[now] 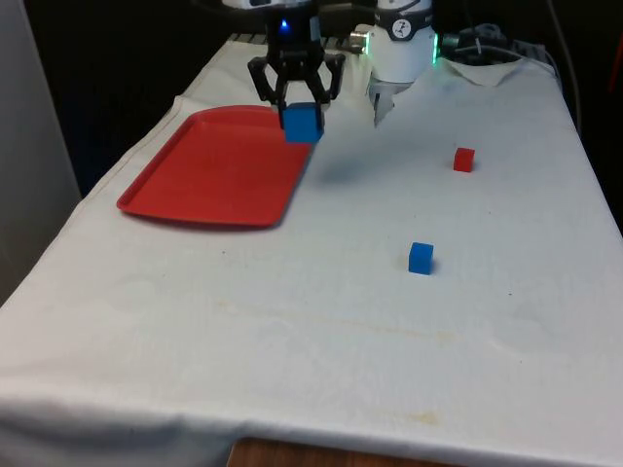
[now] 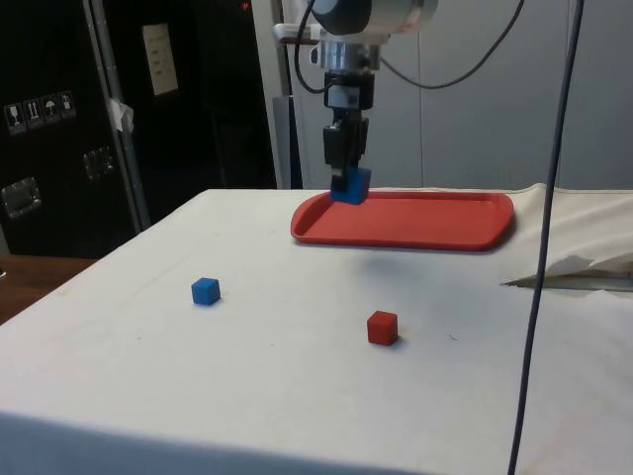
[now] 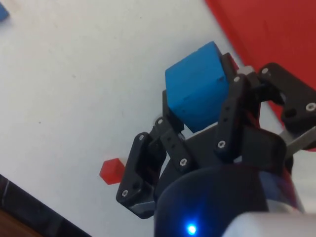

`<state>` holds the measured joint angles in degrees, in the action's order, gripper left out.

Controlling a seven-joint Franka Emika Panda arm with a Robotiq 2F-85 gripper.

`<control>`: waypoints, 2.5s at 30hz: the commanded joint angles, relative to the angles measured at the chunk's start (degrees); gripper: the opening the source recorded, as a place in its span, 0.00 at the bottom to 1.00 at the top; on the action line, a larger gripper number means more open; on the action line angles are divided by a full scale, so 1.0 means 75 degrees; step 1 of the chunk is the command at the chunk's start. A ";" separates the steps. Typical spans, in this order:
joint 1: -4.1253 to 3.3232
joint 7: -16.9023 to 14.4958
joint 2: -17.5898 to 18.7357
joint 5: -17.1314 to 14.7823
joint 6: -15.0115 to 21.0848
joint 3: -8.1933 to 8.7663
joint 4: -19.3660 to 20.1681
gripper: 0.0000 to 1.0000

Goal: Pick up the largest block and place it onto the tray.

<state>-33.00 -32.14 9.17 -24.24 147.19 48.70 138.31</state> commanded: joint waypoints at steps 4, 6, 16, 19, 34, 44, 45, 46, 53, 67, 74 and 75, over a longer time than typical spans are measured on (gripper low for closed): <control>0.0038 -0.0336 -0.0092 0.0023 0.0122 0.0229 0.0107 0.00; 0.0023 -0.0351 -0.0038 0.0000 0.0038 0.0252 0.0061 0.00; 0.0160 -0.1077 0.0015 -0.0168 0.0122 0.0596 0.0122 0.00; 0.0244 -0.1429 0.0199 -0.0390 0.0130 0.0672 0.0084 0.00; 0.0519 -0.3002 0.1688 -0.2063 0.0092 0.0772 -0.0435 0.00; 0.0718 -0.3850 0.2819 -0.3094 0.0000 0.0810 -0.0924 0.00; 0.0741 -0.3927 0.2926 -0.3186 -0.0008 0.0810 -0.0978 0.00; 0.0772 -0.4011 0.3033 -0.3277 -0.0015 0.0817 -0.1024 0.00; 0.0947 -0.4538 0.3636 -0.3888 -0.0160 0.0863 -0.1306 0.00; 0.0924 -0.5302 0.4278 -0.4927 -0.0657 0.1077 -0.1474 0.00; 0.0924 -0.5325 0.4293 -0.4958 -0.0665 0.1070 -0.1482 0.26; 0.0924 -0.5325 0.4293 -0.4958 -0.0665 0.1070 -0.1474 0.35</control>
<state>-26.18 -71.96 41.25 -61.25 142.09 56.84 127.31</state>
